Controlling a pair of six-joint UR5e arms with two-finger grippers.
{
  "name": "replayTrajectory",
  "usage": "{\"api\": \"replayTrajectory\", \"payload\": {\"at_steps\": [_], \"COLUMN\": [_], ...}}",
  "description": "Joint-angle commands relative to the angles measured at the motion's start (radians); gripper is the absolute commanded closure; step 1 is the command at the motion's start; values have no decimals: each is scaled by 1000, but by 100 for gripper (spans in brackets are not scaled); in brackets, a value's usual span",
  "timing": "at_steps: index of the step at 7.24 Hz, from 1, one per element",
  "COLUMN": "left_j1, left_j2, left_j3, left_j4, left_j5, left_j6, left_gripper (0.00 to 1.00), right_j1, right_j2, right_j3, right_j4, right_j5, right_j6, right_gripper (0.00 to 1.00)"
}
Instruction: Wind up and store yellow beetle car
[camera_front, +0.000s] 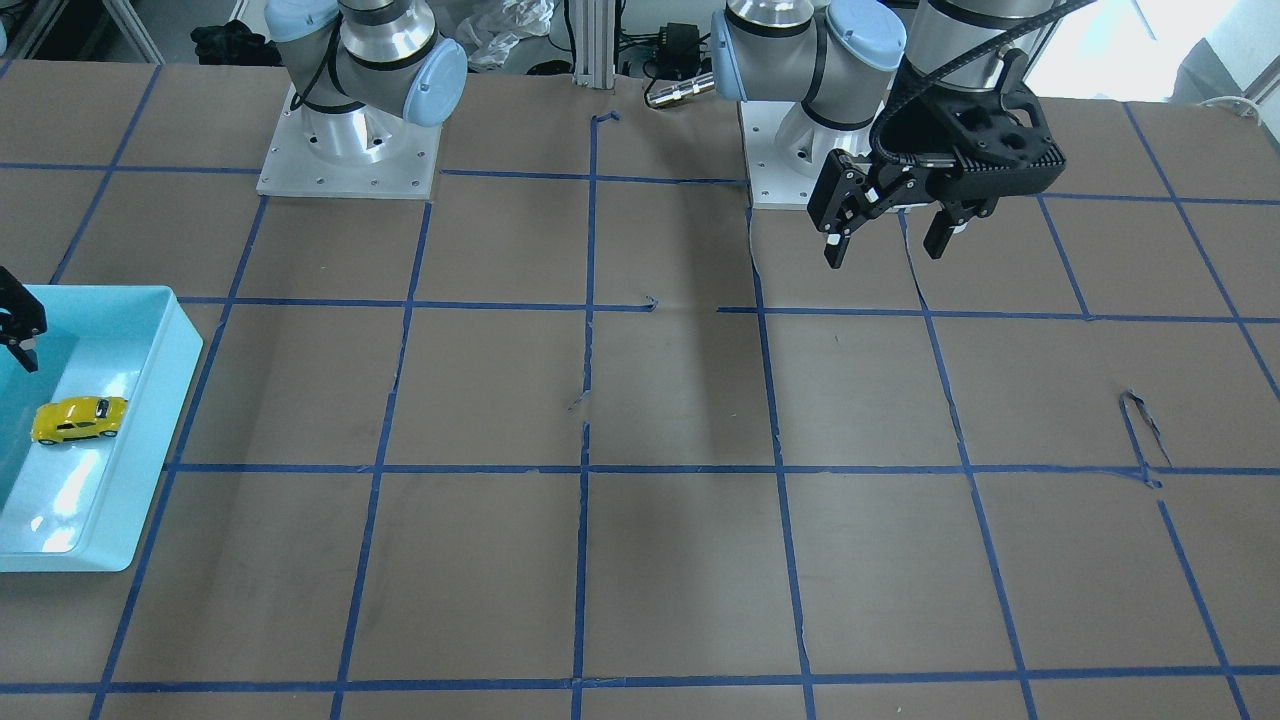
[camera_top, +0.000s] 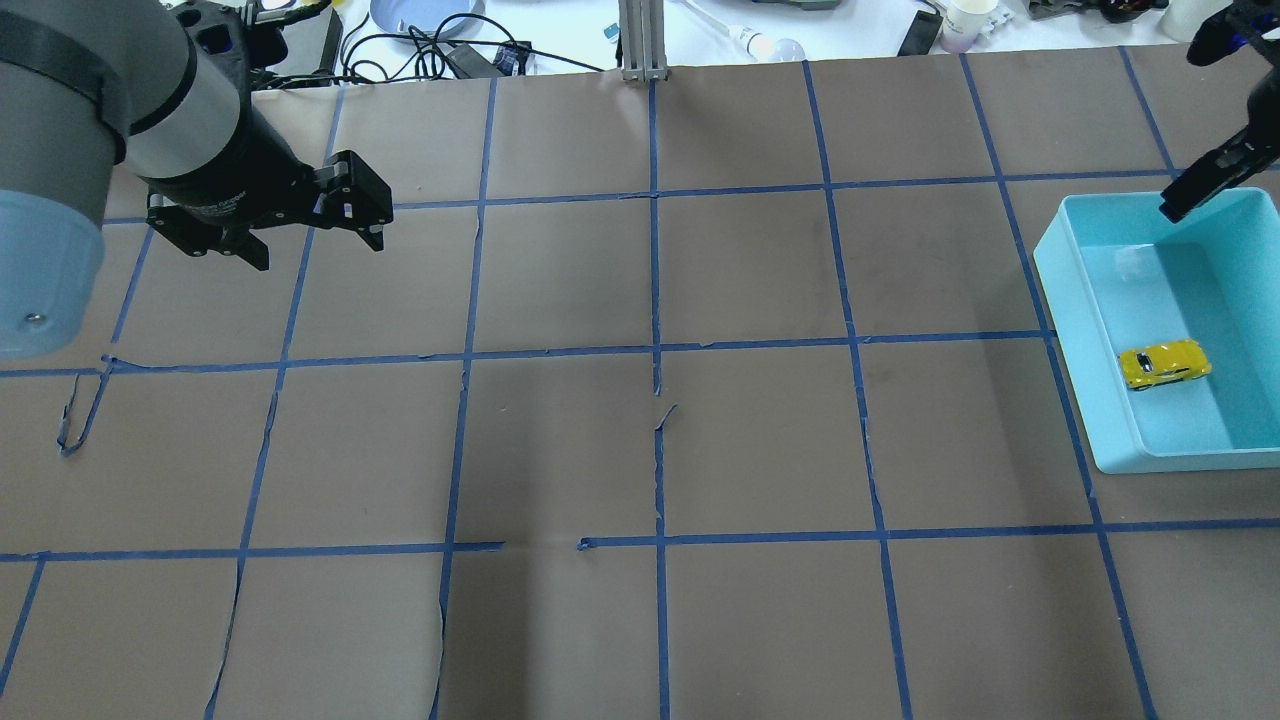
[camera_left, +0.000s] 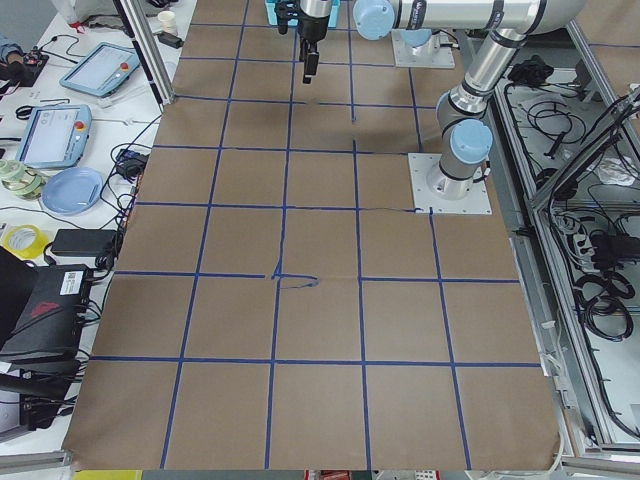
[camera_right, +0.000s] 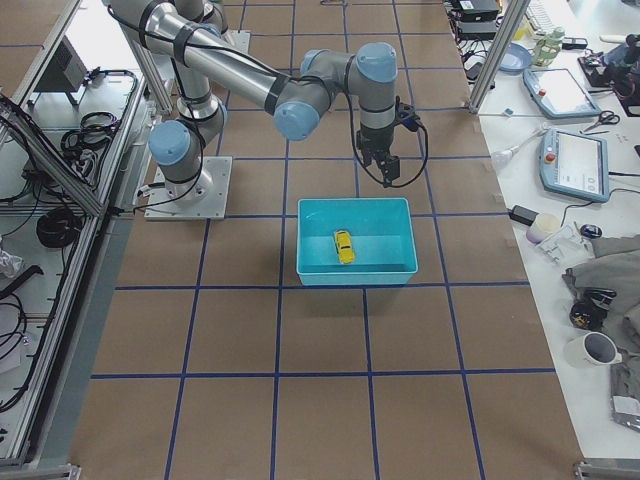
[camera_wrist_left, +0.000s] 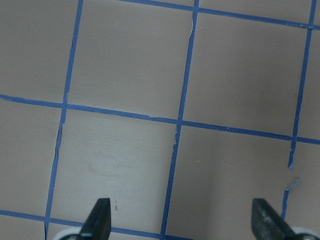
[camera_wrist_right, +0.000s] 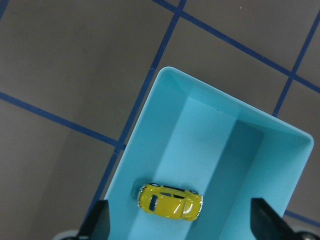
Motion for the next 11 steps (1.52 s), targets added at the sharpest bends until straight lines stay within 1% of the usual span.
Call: {"api": "replayTrajectory", "payload": {"at_steps": [1, 2, 3, 4, 5, 7, 9, 10, 11], "left_j1": [0, 2, 0, 5, 0, 6, 3, 3, 6], "left_j2": [-1, -2, 1, -2, -4, -2, -5, -8, -5], "left_j3": [-2, 0, -2, 8, 3, 9, 8, 9, 11], "left_j4": [0, 0, -2, -2, -2, -23, -23, -20, -20], "left_j5": [2, 0, 5, -6, -6, -3, -7, -9, -7], "left_j6": [0, 3, 3, 8, 8, 11, 11, 11, 12], "left_gripper": [0, 0, 0, 0, 0, 0, 0, 0, 0], "right_j1": [66, 141, 210, 290, 336, 390, 392, 392, 392], "right_j2": [-93, -117, -136, -129, -130, -138, -154, -161, -161], "right_j3": [-4, -7, -6, -6, -1, -7, -9, -7, -7], "right_j4": [154, 198, 214, 232, 252, 245, 257, 269, 269], "right_j5": [10, 8, 8, -5, -4, 14, 22, 54, 53], "right_j6": [486, 677, 813, 861, 872, 872, 874, 874, 874], "right_gripper": [0, 0, 0, 0, 0, 0, 0, 0, 0]}}
